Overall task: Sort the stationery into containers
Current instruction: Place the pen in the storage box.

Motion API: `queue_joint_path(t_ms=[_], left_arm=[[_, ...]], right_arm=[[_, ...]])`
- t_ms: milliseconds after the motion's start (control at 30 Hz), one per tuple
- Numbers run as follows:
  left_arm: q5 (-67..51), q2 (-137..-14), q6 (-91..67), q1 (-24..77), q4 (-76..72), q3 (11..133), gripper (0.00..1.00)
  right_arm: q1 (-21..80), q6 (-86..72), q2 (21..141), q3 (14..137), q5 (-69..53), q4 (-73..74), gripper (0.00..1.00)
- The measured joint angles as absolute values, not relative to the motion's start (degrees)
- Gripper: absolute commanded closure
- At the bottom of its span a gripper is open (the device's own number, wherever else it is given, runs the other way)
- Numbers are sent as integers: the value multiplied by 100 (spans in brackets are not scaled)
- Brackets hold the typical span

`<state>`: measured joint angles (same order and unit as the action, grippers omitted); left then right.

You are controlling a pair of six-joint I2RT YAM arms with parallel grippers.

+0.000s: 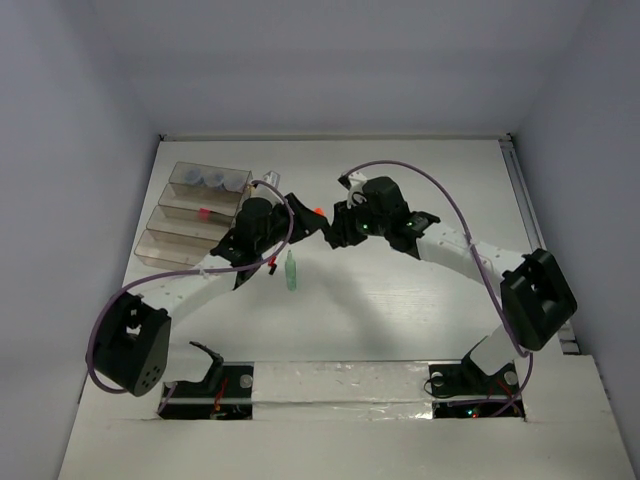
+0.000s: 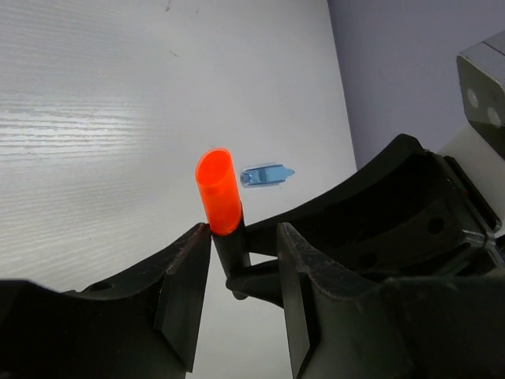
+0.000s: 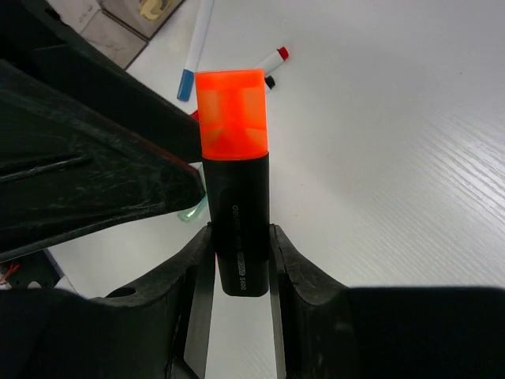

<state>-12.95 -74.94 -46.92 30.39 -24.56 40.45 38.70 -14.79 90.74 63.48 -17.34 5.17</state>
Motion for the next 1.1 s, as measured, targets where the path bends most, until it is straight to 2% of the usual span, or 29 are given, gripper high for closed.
queue_joint_path(t_ms=[267,367,400,500,533,600,667,700,733,767,833,900,1100], left_arm=[[-1044,-7494,-4692,3183,-2449,4045,61],[-1015,-7494,-4698,3212,-2506,4047,72],[-1017,-7494,-4698,3218,-2558,4049,80],[-1050,-7494,-4716,3260,-2620,4049,95],[-1055,-7494,-4709,3269,-2609,4049,99],[-1046,-7494,-4718,3267,-2574,4049,100],[-1044,-7494,-4716,3267,-2569,4049,100],[-1044,-7494,-4713,3267,-2561,4049,100],[-1044,-7494,-4707,3267,-2541,4053,100],[-1022,-7494,-4676,3269,-2497,4060,100],[-954,-7494,-4609,3238,-2314,4110,100],[-915,-7494,-4532,3142,-2121,4206,100],[-729,-7494,-4300,2078,-1767,4683,100]], right_arm=[[4029,-1525,8713,6278,-1804,298,88],[4053,-1525,8593,6270,-1802,261,88],[4053,-1529,8591,6267,-1809,252,88],[4053,-1551,8591,6204,-1822,228,88],[4053,-1568,8591,6184,-1820,220,87],[4053,-1586,8591,6173,-1817,209,84],[4058,-1594,8591,6173,-1780,209,75],[4058,-1608,8591,6165,-1761,207,56],[4058,-1638,8591,6154,-1739,202,43],[4058,-1658,8589,6128,-1712,198,24],[4058,-1662,8571,6045,-1667,189,12],[4058,-1684,8475,5876,-1605,191,7],[4058,-1678,7640,5194,-1455,224,5]])
